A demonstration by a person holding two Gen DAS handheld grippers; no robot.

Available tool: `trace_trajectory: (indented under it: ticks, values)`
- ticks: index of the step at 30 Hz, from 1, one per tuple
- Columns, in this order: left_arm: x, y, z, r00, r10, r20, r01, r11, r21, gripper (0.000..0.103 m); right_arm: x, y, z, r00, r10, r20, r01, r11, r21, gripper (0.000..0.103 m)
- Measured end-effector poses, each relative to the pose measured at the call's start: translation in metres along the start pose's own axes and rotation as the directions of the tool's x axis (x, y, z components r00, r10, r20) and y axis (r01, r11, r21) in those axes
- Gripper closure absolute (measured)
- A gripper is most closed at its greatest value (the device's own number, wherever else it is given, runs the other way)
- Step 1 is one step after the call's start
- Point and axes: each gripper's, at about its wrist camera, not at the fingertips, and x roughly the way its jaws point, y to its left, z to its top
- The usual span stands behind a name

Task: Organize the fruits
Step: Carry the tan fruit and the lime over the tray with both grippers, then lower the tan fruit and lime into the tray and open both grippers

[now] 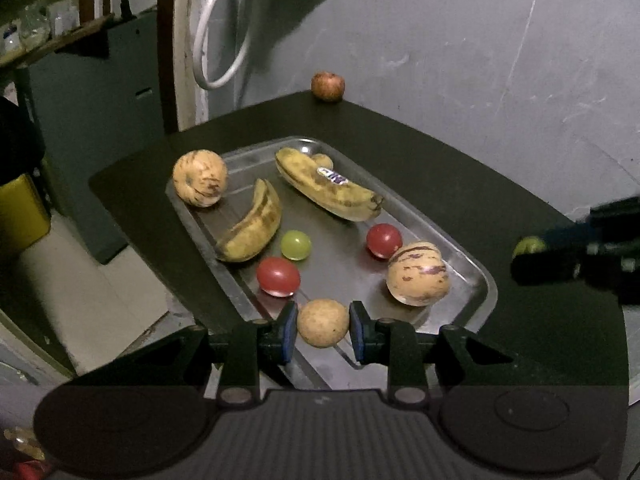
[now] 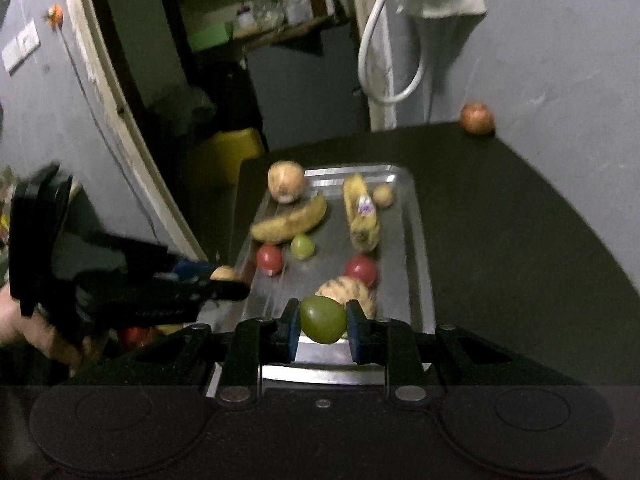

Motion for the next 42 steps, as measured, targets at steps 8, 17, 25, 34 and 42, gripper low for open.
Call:
trace_trajectory:
  ticks: [8,17,25,34,42]
  values:
    - [0.022,0.003,0.004,0.999,-0.023,-0.028,0.023,1.000,0.005,0.073,0.042,0.008,-0.012,0.997,0.000,-0.078,-0.002,0.999,-0.032,0.078]
    - [0.031,0.001,0.004,0.999,-0.024,-0.039,0.024,1.000,0.006,0.073,0.062,0.006,-0.019,0.994,-0.012,-0.111,0.011,1.000,-0.007,0.078]
    - [0.038,0.005,0.003,0.998,-0.021,-0.054,0.021,1.000,0.002,0.073,0.076,0.008,-0.018,0.993,-0.016,-0.116,0.014,1.000,-0.012,0.077]
    - [0.040,0.007,0.006,0.998,-0.014,-0.057,0.014,1.000,-0.004,0.073,0.084,0.012,-0.015,0.992,-0.016,-0.127,0.012,0.999,-0.029,0.076]
    - [0.039,0.008,0.010,0.999,-0.011,-0.053,0.010,1.000,-0.007,0.072,0.082,0.011,-0.016,0.992,-0.012,-0.129,0.009,1.000,-0.022,0.076]
